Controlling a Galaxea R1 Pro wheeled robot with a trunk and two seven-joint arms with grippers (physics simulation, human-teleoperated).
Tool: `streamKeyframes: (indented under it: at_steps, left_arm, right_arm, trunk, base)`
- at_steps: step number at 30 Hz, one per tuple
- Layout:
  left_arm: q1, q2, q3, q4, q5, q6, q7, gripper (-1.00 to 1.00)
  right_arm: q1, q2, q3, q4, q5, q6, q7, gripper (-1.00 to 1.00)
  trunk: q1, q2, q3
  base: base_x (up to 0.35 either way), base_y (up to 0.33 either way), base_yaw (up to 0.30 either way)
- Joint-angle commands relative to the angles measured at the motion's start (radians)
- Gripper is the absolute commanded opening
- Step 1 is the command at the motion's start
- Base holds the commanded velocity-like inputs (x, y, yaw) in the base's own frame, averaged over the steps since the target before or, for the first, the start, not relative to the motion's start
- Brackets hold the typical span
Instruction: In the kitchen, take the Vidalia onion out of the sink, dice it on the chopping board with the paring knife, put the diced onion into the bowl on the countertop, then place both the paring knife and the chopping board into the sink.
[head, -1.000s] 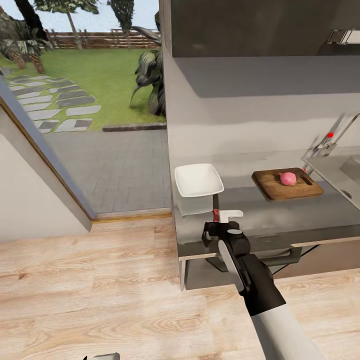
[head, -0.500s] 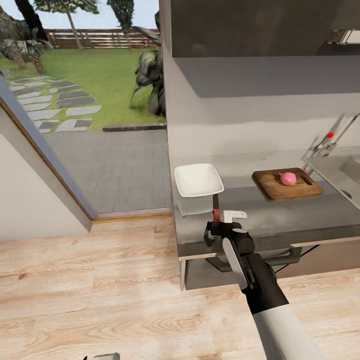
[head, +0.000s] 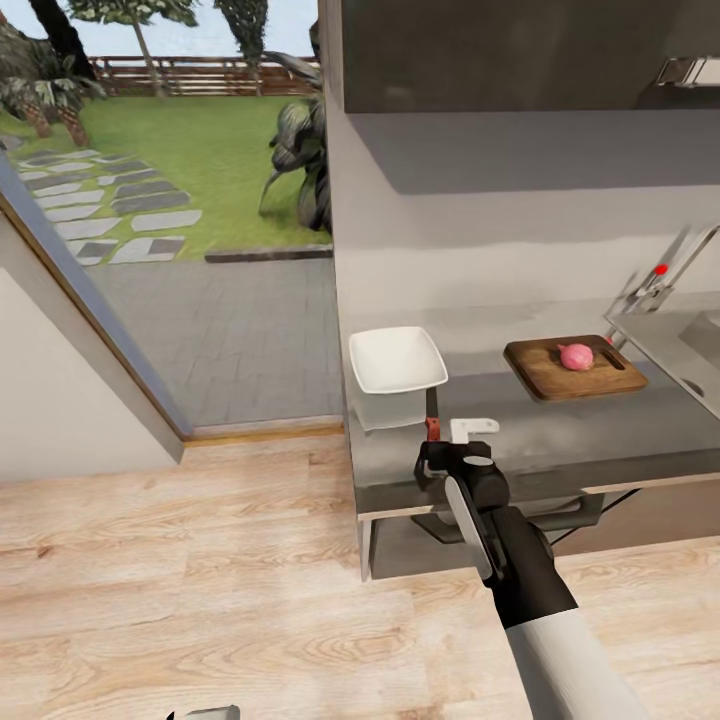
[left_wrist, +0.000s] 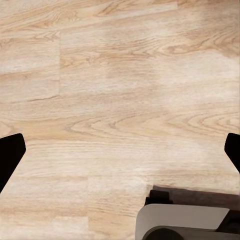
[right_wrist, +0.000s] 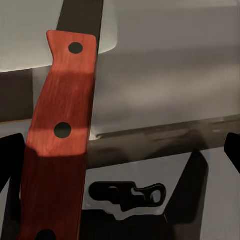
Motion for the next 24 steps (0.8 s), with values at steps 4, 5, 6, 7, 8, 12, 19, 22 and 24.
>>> streamKeyframes:
  at_steps: [4, 5, 6, 7, 8, 12, 19, 22, 24]
  left_arm:
    - [-0.002, -0.001, -0.008, 0.004, 0.006, -0.006, 0.003, 1.0]
    - [-0.002, -0.001, -0.008, 0.004, 0.006, -0.006, 0.003, 1.0]
    - [-0.002, -0.001, -0.008, 0.004, 0.006, -0.006, 0.003, 1.0]
    - [-0.002, -0.001, -0.008, 0.004, 0.006, -0.006, 0.003, 1.0]
    - [-0.002, -0.001, -0.008, 0.004, 0.006, -0.006, 0.003, 1.0]
    - [-0.002, -0.001, -0.008, 0.005, 0.006, -0.006, 0.003, 1.0]
    - [-0.002, -0.001, -0.008, 0.005, 0.006, -0.006, 0.003, 1.0]
    - [-0.002, -0.001, -0.008, 0.004, 0.006, -0.006, 0.003, 1.0]
    - [-0.002, -0.001, -0.008, 0.005, 0.006, -0.006, 0.003, 1.0]
  right_arm:
    - [-0.001, 0.0, 0.002, 0.032, 0.004, 0.009, -0.008, 1.0]
    - [-0.001, 0.001, 0.002, 0.032, 0.004, 0.009, -0.008, 1.0]
    - [-0.001, 0.001, 0.002, 0.032, 0.004, 0.009, -0.008, 1.0]
    - [-0.001, 0.001, 0.002, 0.032, 0.004, 0.009, -0.008, 1.0]
    - [-0.001, 0.002, 0.003, 0.032, 0.004, 0.009, -0.008, 1.0]
    - [-0.001, 0.003, 0.003, 0.032, 0.005, 0.009, -0.008, 1.0]
    - [-0.001, 0.005, 0.004, 0.032, 0.005, 0.008, -0.008, 1.0]
    - [-0.001, 0.005, 0.004, 0.032, 0.005, 0.008, -0.008, 1.0]
    - [-0.001, 0.005, 0.004, 0.032, 0.006, 0.008, -0.008, 1.0]
  trunk:
    - [0.001, -0.001, -0.003]
    - [0.001, -0.001, -0.003]
    - [0.001, -0.001, -0.003]
    - [0.001, -0.001, -0.003]
    - [0.001, -0.001, -0.003]
    - [0.001, -0.001, -0.003]
    - [0.001, -0.001, -0.003]
    - [0.001, -0.001, -0.003]
    - [0.001, -0.001, -0.003]
  base:
    - [0.0, 0.0, 0.0]
    - [0.0, 0.0, 0.0]
    - [0.0, 0.0, 0.0]
    - [0.0, 0.0, 0.0]
    - [0.0, 0.0, 0.0]
    - [0.0, 0.0, 0.0]
    - [0.0, 0.0, 0.0]
    - [0.0, 0.0, 0.0]
    - [0.0, 0.0, 0.0]
